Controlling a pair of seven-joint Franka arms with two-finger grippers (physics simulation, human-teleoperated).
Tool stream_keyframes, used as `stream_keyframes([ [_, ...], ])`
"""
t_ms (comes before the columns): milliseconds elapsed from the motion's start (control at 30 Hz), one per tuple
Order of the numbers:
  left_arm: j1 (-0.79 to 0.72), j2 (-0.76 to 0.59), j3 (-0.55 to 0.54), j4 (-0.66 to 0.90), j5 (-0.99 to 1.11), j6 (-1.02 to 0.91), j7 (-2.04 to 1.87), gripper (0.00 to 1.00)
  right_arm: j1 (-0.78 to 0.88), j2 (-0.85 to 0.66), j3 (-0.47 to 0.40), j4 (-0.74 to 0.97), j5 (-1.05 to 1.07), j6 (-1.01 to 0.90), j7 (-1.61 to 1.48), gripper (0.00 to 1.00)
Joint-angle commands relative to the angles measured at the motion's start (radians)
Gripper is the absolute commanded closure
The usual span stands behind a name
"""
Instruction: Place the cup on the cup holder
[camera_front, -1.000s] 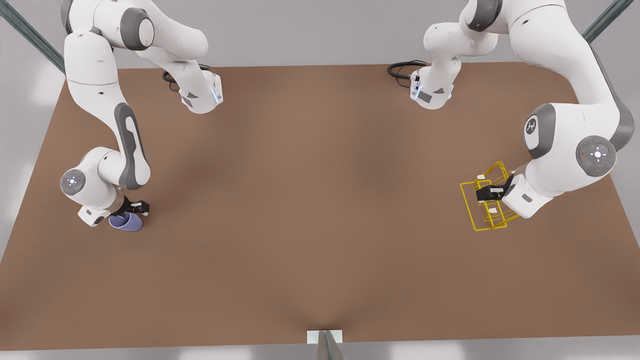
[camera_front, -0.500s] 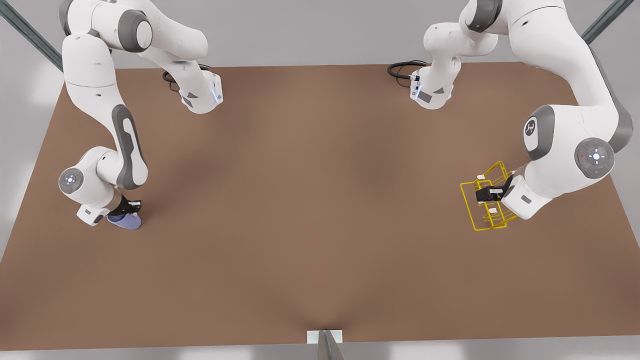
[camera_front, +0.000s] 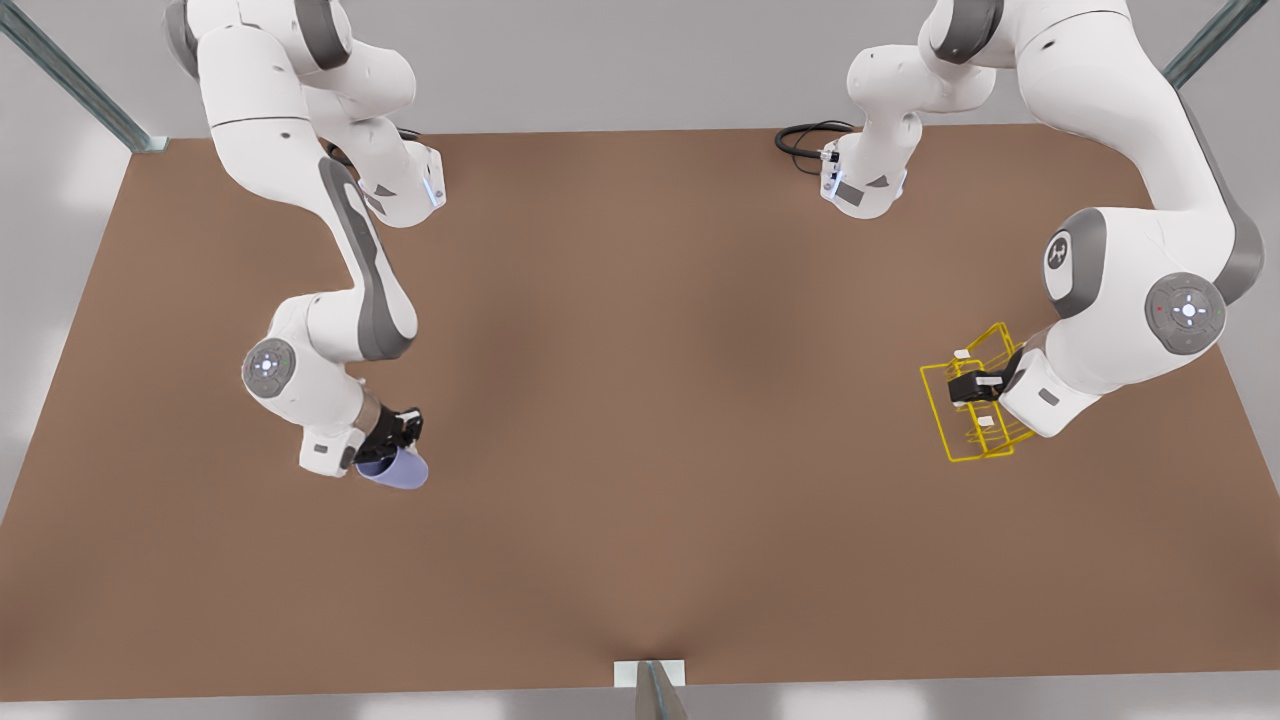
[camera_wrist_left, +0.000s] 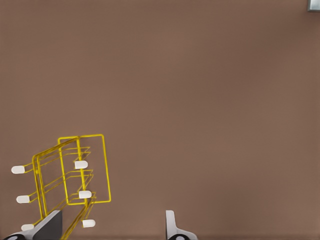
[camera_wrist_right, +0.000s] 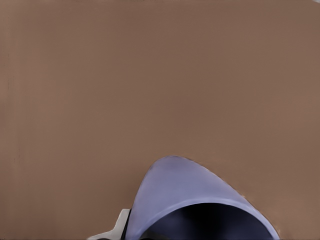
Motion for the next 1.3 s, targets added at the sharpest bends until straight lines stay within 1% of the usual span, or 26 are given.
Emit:
stream_keyframes([
  [0,0.0,-0.001,-0.001,0.0,0.001,-0.001,-0.003,0.0,0.014,0.043,0.036,0.032,0.182,-0.017,0.271,0.79],
  [33,0.0,-0.001,-0.001,0.0,0.001,-0.001,-0.003,0.0,0.024,0.083,0.078,0.042,0.274,0.051,0.272,0.79],
  [67,0.0,-0.001,-0.001,-0.001,0.001,-0.001,-0.003,0.0,0.059,0.129,0.084,0.098,0.406,0.068,0.271,0.79],
  [100,-0.005,-0.001,-0.001,0.0,0.001,-0.001,-0.003,0.0,0.07,0.155,0.089,0.144,0.451,0.068,0.272,0.79],
  [133,-0.006,-0.001,-0.001,0.0,0.001,-0.001,-0.003,0.0,0.07,0.212,0.118,0.21,0.486,0.068,0.269,0.79],
  [200,-0.012,-0.002,-0.003,-0.001,0.001,-0.003,-0.005,0.0,0.09,0.301,0.133,0.309,0.583,0.086,0.245,0.79],
  [233,-0.02,-0.004,-0.003,-0.001,0.001,-0.003,-0.005,0.0,0.09,0.345,0.164,0.374,0.617,0.088,0.242,0.79],
  [267,-0.022,-0.005,-0.001,-0.001,0.001,-0.006,-0.008,0.0,0.087,0.372,0.188,0.403,0.646,0.088,0.231,0.79],
  [333,-0.029,-0.007,-0.001,-0.001,0.002,-0.016,-0.008,0.0,0.094,0.411,0.208,0.414,0.896,0.086,0.053,0.79],
  [400,-0.029,-0.01,-0.001,-0.001,0.002,-0.026,-0.008,0.0,0.129,0.456,0.222,0.449,1.038,0.086,-0.04,0.79],
  [433,-0.029,-0.012,-0.001,-0.001,0.002,-0.026,-0.008,0.0,0.149,0.5,0.224,0.496,1.075,0.083,-0.083,0.79],
  [467,-0.031,-0.013,-0.003,-0.001,0.002,-0.026,-0.008,0.0,0.182,0.523,0.233,0.536,1.173,0.083,-0.119,0.79],
  [500,-0.037,-0.013,-0.003,-0.001,0.002,-0.026,-0.008,0.0,0.189,0.537,0.236,0.547,1.203,0.078,-0.14,0.79],
  [533,-0.043,-0.013,-0.003,-0.001,0.002,-0.026,-0.016,0.0,0.197,0.562,0.276,0.567,1.222,0.08,-0.165,0.79],
  [567,-0.052,-0.012,-0.003,-0.001,0.002,-0.026,-0.023,0.0,0.2,0.571,0.293,0.573,1.253,0.08,-0.194,0.79],
  [600,-0.054,-0.01,-0.003,-0.001,0.002,-0.026,-0.034,0.0,0.206,0.592,0.296,0.59,1.264,0.078,-0.218,0.79],
  [633,-0.054,-0.004,-0.003,-0.001,0.004,-0.024,-0.034,0.0,0.24,0.643,0.308,0.639,1.348,0.078,-0.258,0.79],
  [667,-0.057,-0.002,-0.003,-0.001,0.01,-0.024,-0.034,0.0,0.245,0.668,0.314,0.661,1.376,0.078,-0.287,0.79],
  [800,-0.086,0.001,-0.003,-0.001,0.041,-0.026,-0.037,0.0,0.263,0.717,0.332,0.678,1.376,0.078,-0.298,0.79],
  [867,-0.098,0.008,-0.003,-0.001,0.041,-0.024,-0.043,0.0,0.269,0.74,0.334,0.676,1.377,0.078,-0.352,0.79],
  [967,-0.112,0.01,-0.004,-0.001,0.041,-0.019,-0.043,0.0,0.287,0.787,0.332,0.734,1.377,0.081,-0.352,0.79],
  [1033,-0.118,0.024,-0.004,0.0,0.038,-0.016,-0.043,0.0,0.286,0.787,0.326,0.736,1.377,0.078,-0.35,0.27],
  [1067,-0.12,0.025,-0.004,0.0,0.038,-0.016,-0.043,0.0,0.286,0.787,0.326,0.74,1.377,0.078,-0.35,0.15],
  [1267,-0.137,0.036,-0.004,0.0,0.039,-0.015,-0.045,0.0,0.283,0.798,0.294,0.722,1.377,0.074,-0.38,0.13],
])
